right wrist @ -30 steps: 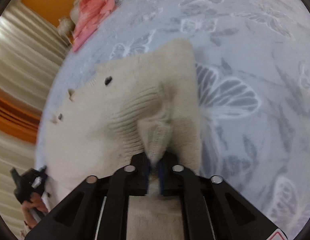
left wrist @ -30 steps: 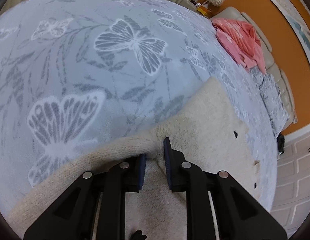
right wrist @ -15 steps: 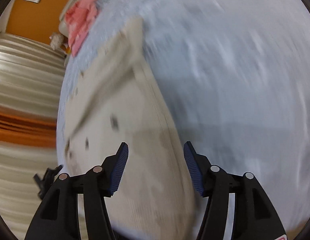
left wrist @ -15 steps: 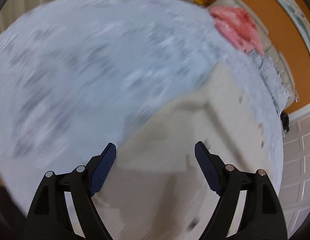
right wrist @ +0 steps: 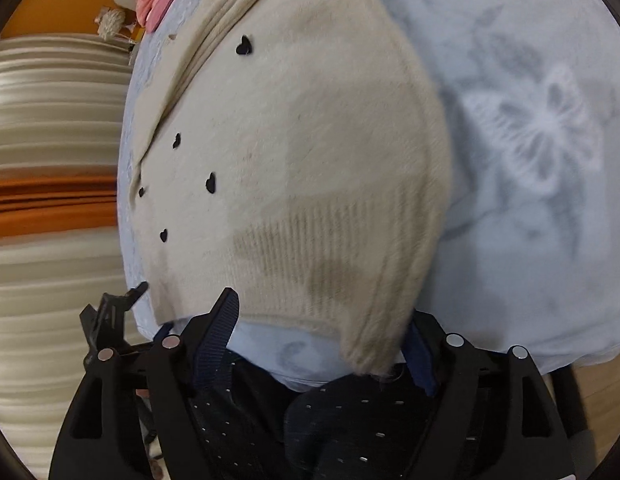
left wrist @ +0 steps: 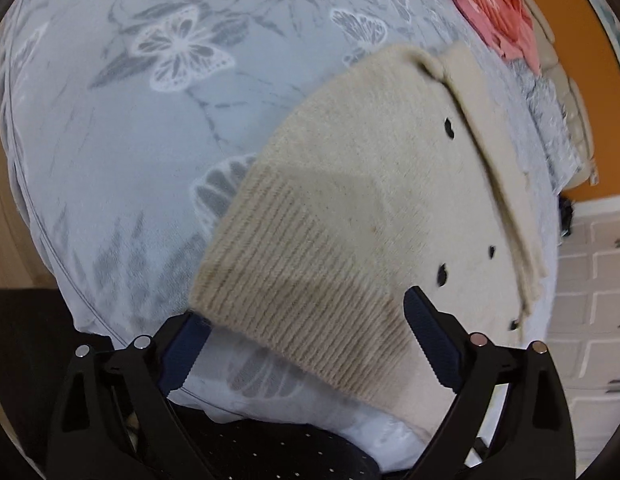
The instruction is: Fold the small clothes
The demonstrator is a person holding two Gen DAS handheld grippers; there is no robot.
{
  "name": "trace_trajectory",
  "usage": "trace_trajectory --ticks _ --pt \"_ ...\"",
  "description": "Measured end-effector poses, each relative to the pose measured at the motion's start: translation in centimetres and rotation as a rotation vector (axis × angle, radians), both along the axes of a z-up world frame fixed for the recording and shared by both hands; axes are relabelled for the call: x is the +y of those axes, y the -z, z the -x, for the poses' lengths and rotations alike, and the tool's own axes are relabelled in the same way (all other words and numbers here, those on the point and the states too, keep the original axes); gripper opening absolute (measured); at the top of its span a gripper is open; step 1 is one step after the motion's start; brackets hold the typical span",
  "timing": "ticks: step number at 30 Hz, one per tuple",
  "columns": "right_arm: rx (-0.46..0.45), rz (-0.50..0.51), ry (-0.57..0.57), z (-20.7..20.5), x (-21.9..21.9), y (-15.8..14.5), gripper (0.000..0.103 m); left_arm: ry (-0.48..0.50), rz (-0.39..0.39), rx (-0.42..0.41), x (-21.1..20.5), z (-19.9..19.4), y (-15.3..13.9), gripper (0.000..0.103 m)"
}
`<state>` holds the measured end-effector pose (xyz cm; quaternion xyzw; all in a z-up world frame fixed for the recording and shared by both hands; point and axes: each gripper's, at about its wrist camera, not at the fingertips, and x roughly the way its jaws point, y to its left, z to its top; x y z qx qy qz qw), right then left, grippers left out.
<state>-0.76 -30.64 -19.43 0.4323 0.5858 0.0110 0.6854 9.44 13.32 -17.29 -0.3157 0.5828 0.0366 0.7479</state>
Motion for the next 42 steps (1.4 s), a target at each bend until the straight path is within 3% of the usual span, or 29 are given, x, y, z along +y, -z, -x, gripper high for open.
trace_trajectory --ticks 5,7,8,9,10,14,15,16,19,24,29,33,37,38,39,41,42 --pt "-0.043 0.019 0.033 1.2 -0.1 -0.1 0.073 0.106 -0.159 0.013 -2.5 -0.1 -0.2 0.091" --pt "-0.058 0.039 0.03 1.4 -0.3 -0.3 0.064 0.123 -0.193 0.015 -3.1 -0.1 -0.3 0.088" --pt "-0.069 0.052 0.022 1.5 -0.3 -0.4 0.047 0.124 -0.207 0.017 -3.2 -0.2 -0.3 0.086" --pt "-0.076 0.055 0.015 1.5 -0.5 -0.5 0.026 0.121 -0.217 0.019 -3.3 -0.2 -0.3 0.08" --pt "-0.076 0.055 0.005 1.4 -0.3 -0.4 0.017 0.115 -0.221 0.016 -3.2 -0.2 -0.4 0.072" --pt "-0.093 0.121 -0.028 1.0 0.7 -1.1 0.012 0.096 -0.206 0.025 -2.0 0.3 -0.7 0.048" --pt "-0.103 0.136 -0.03 1.0 0.8 -1.5 0.012 0.092 -0.189 0.023 -1.6 0.5 -0.8 0.033" --pt "-0.112 0.145 -0.027 1.1 0.9 -1.7 0.011 0.079 -0.131 0.012 -0.8 0.7 -0.8 0.018" --pt "-0.171 0.146 0.007 1.9 0.4 -3.1 0.009 0.032 -0.008 -0.008 0.7 1.5 -1.4 0.006" --pt "-0.279 0.104 0.097 4.6 -1.5 -6.4 0.006 0.061 0.061 -0.112 1.2 2.8 -4.8 0.004" --pt "-0.334 0.108 0.129 8.7 -3.2 -9.6 0.003 0.066 0.112 -0.158 1.7 4.5 -7.5 0.004" --pt "-0.346 0.116 0.145 12.8 -3.4 -11.1 0.0 0.086 0.138 -0.182 2.1 7.9 -9.2 0.0" --pt "-0.317 0.119 0.126 15.8 -3.4 -11.1 0.001 0.123 0.099 -0.177 2.2 10.6 -9.6 0.0" --pt "-0.299 0.146 0.117 16.1 -3.3 -11.0 0.003 0.121 0.088 -0.179 2.3 10.7 -9.3 0.0" --pt "-0.283 0.179 0.11 16.3 -3.3 -10.9 0.011 0.116 0.089 -0.178 2.5 10.8 -8.9 0.0" --pt "-0.241 0.239 0.115 15.6 -3.7 -10.5 0.015 0.069 0.095 -0.138 3.3 10.6 -7.7 0.01" --pt "-0.238 0.238 0.117 15.2 -3.8 -10.3 0.026 0.047 0.102 -0.122 3.6 10.3 -7.2 0.033"
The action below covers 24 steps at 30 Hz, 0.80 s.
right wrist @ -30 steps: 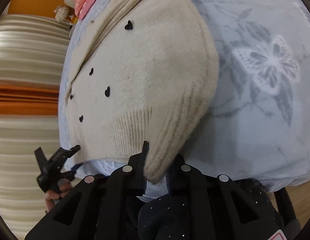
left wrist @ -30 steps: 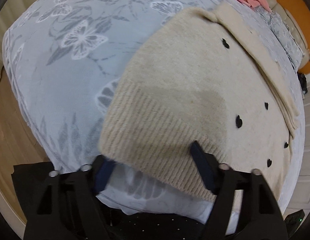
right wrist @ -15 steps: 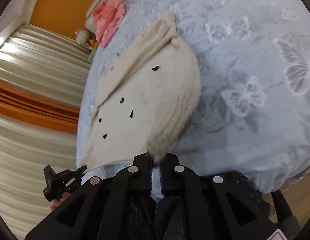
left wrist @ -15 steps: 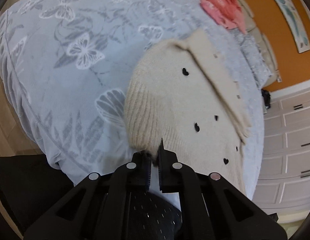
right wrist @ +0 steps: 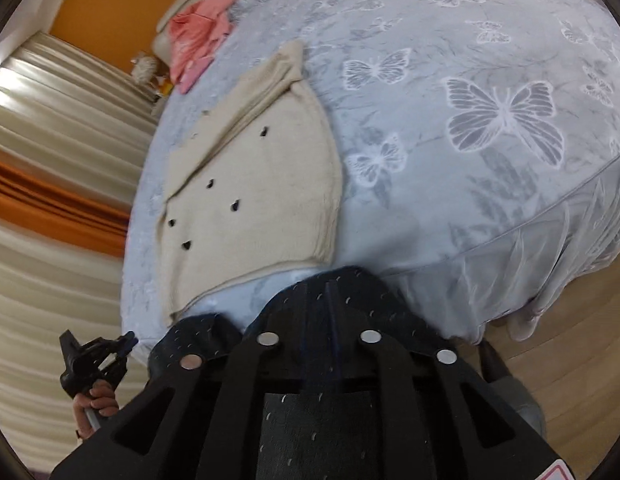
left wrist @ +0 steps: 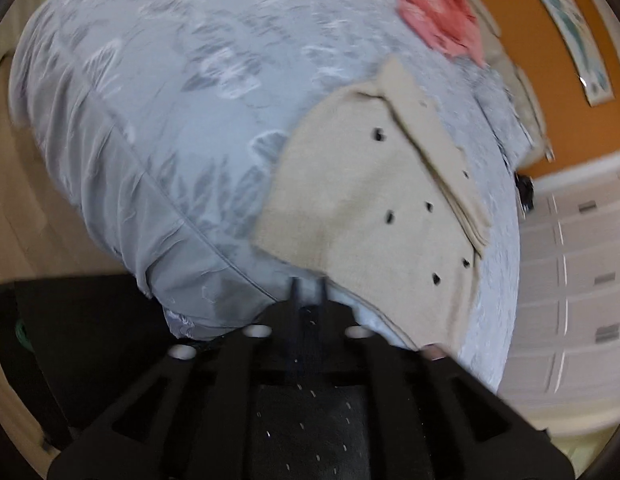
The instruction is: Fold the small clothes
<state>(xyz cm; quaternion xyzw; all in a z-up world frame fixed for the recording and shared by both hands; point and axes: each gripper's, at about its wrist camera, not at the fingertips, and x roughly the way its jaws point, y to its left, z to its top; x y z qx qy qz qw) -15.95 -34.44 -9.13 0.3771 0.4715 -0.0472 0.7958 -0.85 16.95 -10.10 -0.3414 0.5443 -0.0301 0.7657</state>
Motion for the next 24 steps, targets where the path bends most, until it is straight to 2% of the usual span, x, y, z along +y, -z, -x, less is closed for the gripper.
trace_trajectory --ticks 1,2,3,6,7,11,13,15,18,19,20,21,22,23,24 --pt "-0.001 -0.009 0.001 -0.8 -0.2 0.3 0.037 -0.031 -0.01 0.019 0.4 -0.2 0.4 0.055" --pt "0.008 -0.013 0.008 -1.8 -0.3 0.6 0.06 -0.078 -0.02 0.025 0.8 -0.5 0.8 0.059" --pt "0.015 -0.014 0.012 -2.4 -0.3 0.9 0.064 -0.099 -0.029 0.021 1.0 -0.6 1.0 0.06" --pt "0.053 -0.061 -0.031 -5.9 0.2 2.9 0.065 -0.1 -0.058 0.045 0.8 -2.3 2.0 0.071" --pt "0.084 -0.081 -0.037 -7.2 0.4 4.1 0.065 -0.099 -0.069 0.061 0.6 -2.9 2.7 0.071" --pt "0.194 -0.166 -0.025 -10.1 1.0 8.6 0.065 -0.085 -0.057 0.126 -0.4 -4.8 4.8 0.073" --pt "0.239 -0.22 -0.004 -10.9 1.2 10.3 0.066 -0.09 -0.042 0.161 -0.8 -5.5 6.2 0.078" --pt "0.22 -0.266 0.026 -11.4 1.1 10.5 0.066 -0.119 -0.045 0.199 -1.0 -5.7 7.2 0.078" --pt "0.195 -0.294 0.035 -12.2 1.2 10.5 0.064 -0.181 0.035 0.227 -0.9 -6.0 8.6 0.078" --pt "0.184 -0.296 0.034 -12.4 1.4 10.6 0.058 -0.197 0.03 0.23 -1.0 -6.1 8.6 0.077" --pt "0.171 -0.299 0.031 -12.6 1.6 10.6 0.029 -0.208 0.03 0.234 -0.9 -6.2 8.7 0.076" --pt "0.166 -0.301 0.03 -12.8 1.8 10.5 0.011 -0.224 0.03 0.242 -0.9 -6.2 8.7 0.068" --pt "0.15 -0.305 0.04 -12.9 1.8 10.2 0.01 -0.25 0.03 0.247 -0.6 -6.1 8.6 0.052" --pt "0.108 -0.301 0.048 -12.9 1.8 9.5 0.009 -0.272 0.055 0.232 -0.1 -5.8 8.3 0.04" --pt "0.075 -0.291 0.046 -13.0 2.0 8.9 0.009 -0.261 0.128 0.184 0.3 -5.8 8.1 0.006"
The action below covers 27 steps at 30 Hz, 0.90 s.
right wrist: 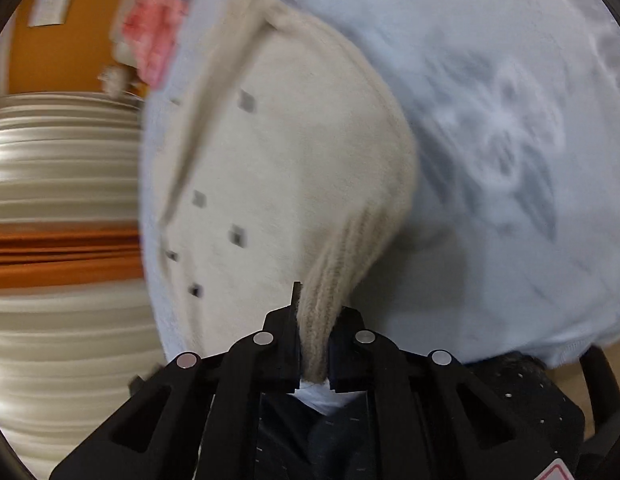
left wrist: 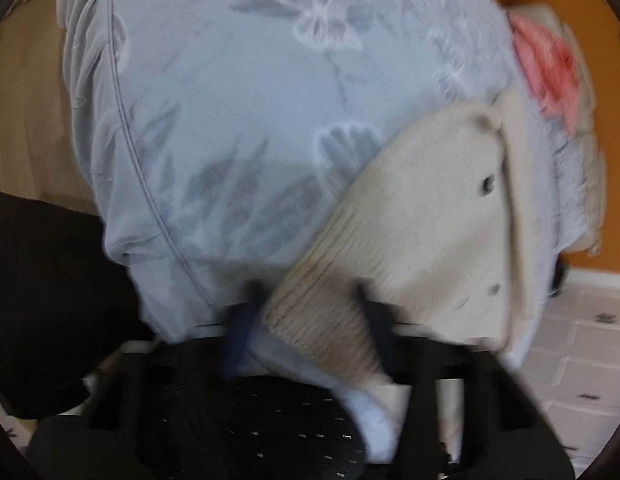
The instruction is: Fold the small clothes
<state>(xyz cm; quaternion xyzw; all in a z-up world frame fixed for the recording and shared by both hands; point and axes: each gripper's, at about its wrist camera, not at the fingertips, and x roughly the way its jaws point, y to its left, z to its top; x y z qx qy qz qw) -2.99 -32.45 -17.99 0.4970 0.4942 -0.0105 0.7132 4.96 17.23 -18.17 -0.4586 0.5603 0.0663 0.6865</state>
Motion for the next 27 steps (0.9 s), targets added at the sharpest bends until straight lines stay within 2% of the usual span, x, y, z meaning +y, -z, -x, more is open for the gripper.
trace_trajectory --ticks 1,4,6,10,14,19,22,25,27 --pt "-0.047 0.017 0.005 0.2 0.0 -1.4 0.009 0.006 0.035 -0.021 0.4 0.0 -0.5 0.007" --pt "-0.132 0.024 0.03 1.1 -0.4 -4.7 0.008 0.047 0.052 -0.104 0.8 0.0 -3.1 0.007" --pt "-0.163 0.035 0.042 2.2 -1.1 -6.2 0.008 0.079 0.053 -0.146 0.6 0.1 -4.7 0.006" --pt "-0.203 0.062 0.054 5.5 -2.2 -8.5 0.007 0.104 0.103 -0.213 1.0 1.9 -7.7 0.006" --pt "-0.198 0.083 0.043 8.9 -2.2 -9.1 0.007 0.143 0.1 -0.226 1.1 4.5 -9.1 0.006" --pt "-0.157 0.072 0.04 14.0 -1.7 -8.4 0.007 0.166 0.124 -0.178 2.3 9.4 -9.1 0.006" --pt "-0.148 0.054 0.051 17.5 -1.4 -8.6 0.007 0.197 0.119 -0.176 2.3 12.7 -10.2 0.006" --pt "-0.169 0.05 0.047 20.7 -0.9 -9.9 0.007 0.222 0.124 -0.202 2.5 15.8 -12.1 0.006" --pt "-0.215 0.047 0.047 22.2 -0.7 -11.1 0.007 0.236 0.128 -0.231 2.7 17.5 -13.8 0.006"
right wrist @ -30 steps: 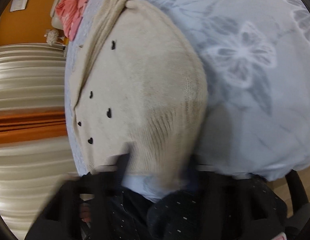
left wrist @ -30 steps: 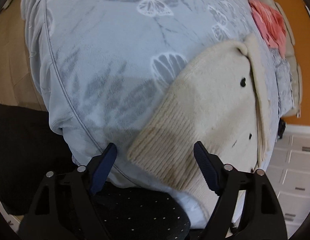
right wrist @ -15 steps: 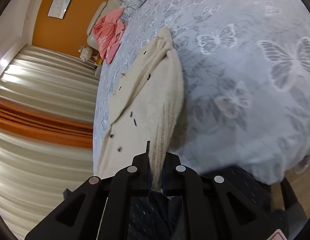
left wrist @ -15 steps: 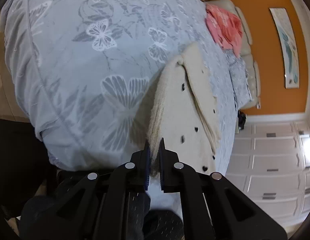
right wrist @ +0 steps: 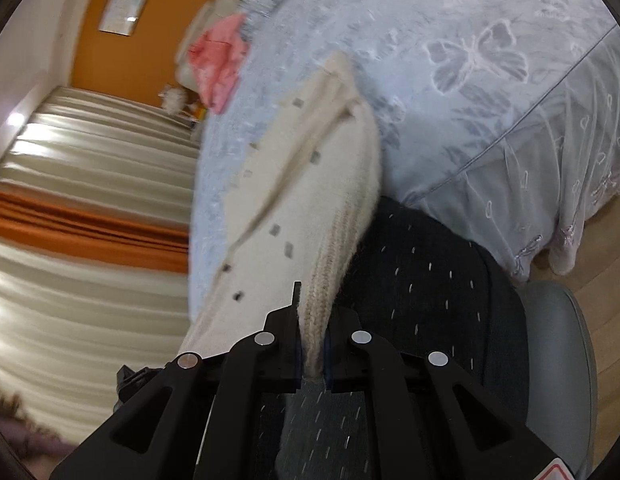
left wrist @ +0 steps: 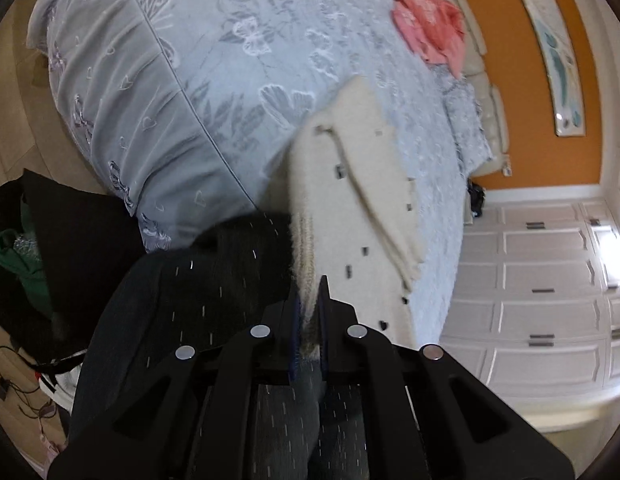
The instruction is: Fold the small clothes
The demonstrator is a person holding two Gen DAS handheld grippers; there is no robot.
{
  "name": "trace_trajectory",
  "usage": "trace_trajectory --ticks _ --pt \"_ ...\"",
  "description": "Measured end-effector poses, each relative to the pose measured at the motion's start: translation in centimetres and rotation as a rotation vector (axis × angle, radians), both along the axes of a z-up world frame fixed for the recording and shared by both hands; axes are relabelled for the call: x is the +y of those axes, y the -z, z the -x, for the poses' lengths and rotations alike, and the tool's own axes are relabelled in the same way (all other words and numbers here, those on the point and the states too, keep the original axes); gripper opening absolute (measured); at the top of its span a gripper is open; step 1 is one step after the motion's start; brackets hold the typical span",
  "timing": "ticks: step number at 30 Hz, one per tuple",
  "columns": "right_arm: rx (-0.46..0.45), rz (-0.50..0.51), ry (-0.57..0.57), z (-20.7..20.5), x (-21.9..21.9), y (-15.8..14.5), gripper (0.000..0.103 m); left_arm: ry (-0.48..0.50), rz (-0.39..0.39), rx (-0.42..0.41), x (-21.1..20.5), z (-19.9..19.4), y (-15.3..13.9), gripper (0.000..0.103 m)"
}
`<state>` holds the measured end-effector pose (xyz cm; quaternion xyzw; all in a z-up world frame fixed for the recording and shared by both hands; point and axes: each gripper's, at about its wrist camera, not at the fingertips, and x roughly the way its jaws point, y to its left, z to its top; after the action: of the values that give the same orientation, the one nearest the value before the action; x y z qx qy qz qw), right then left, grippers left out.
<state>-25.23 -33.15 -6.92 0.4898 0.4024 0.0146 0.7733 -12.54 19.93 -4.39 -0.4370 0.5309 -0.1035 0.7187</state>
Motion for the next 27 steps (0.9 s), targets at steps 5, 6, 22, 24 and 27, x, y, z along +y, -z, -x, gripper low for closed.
trace_trajectory --ticks 5,6,22,24,27 --pt "-0.157 0.011 0.057 2.4 -1.7 -4.5 0.007 -0.037 0.036 -0.111 1.2 0.5 -4.7 0.006" --pt "-0.207 0.007 0.074 1.5 -2.6 -5.6 0.007 -0.045 0.051 -0.135 1.3 -0.2 -5.5 0.006" --pt "-0.114 -0.113 0.229 -27.2 -13.3 3.6 0.007 -0.094 -0.202 -0.101 -8.3 -29.6 0.6 0.006" --pt "-0.071 -0.108 0.232 -28.8 -13.6 5.3 0.007 -0.096 -0.231 -0.06 -8.9 -31.6 2.6 0.006" --pt "0.001 -0.079 0.229 -31.1 -14.1 7.7 0.007 -0.09 -0.266 -0.006 -9.7 -34.2 5.9 0.006"
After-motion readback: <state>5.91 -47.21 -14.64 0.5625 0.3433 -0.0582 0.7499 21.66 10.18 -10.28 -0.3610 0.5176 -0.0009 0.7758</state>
